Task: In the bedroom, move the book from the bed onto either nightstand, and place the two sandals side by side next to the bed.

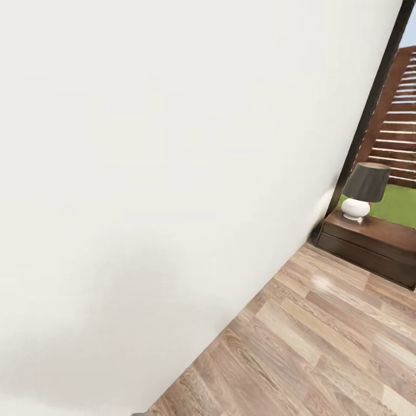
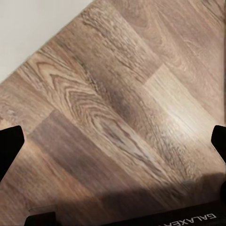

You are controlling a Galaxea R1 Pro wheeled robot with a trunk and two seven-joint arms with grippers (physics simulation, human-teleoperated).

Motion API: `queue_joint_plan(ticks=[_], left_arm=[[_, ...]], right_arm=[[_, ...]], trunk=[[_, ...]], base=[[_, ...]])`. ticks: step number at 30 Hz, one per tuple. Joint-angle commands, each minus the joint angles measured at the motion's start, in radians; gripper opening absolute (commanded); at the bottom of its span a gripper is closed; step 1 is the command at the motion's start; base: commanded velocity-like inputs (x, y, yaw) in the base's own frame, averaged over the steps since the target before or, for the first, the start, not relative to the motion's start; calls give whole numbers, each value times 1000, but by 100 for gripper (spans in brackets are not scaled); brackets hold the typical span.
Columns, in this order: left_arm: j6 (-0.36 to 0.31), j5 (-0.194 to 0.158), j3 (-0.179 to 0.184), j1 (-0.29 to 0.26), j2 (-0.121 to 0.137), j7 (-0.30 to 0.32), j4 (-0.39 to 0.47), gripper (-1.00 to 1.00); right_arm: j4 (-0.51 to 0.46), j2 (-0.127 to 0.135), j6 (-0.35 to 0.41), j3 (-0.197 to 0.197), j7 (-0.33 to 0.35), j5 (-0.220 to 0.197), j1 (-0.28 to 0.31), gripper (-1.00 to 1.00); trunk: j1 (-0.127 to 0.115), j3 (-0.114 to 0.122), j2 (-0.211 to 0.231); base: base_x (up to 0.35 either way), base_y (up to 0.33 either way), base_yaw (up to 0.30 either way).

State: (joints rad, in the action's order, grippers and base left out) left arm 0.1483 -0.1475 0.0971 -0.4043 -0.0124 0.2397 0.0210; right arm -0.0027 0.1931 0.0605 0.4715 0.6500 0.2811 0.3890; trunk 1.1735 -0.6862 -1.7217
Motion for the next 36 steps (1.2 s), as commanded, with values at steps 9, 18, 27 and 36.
queue_joint_plan(ticks=[9,18,27,36], left_arm=[[4,-11,8,-1,0,3,-2,100],[4,-10,8,-1,0,3,-2,100],[4,-10,8,-1,0,3,-2,100],[4,-11,8,-1,0,3,-1,100]], right_arm=[[0,0,6,9,4,6,1,100],[0,0,6,9,3,6,1,100],[0,0,6,9,3,6,1,100],[0,0,6,9,3,6,1,100]], trunk=[[0,-4,0],[0,-8,0],[0,-11,0],[0,-14,0]], base=[[102,0,-286],[2,0,-286],[0,0,-286],[0,0,-286]])
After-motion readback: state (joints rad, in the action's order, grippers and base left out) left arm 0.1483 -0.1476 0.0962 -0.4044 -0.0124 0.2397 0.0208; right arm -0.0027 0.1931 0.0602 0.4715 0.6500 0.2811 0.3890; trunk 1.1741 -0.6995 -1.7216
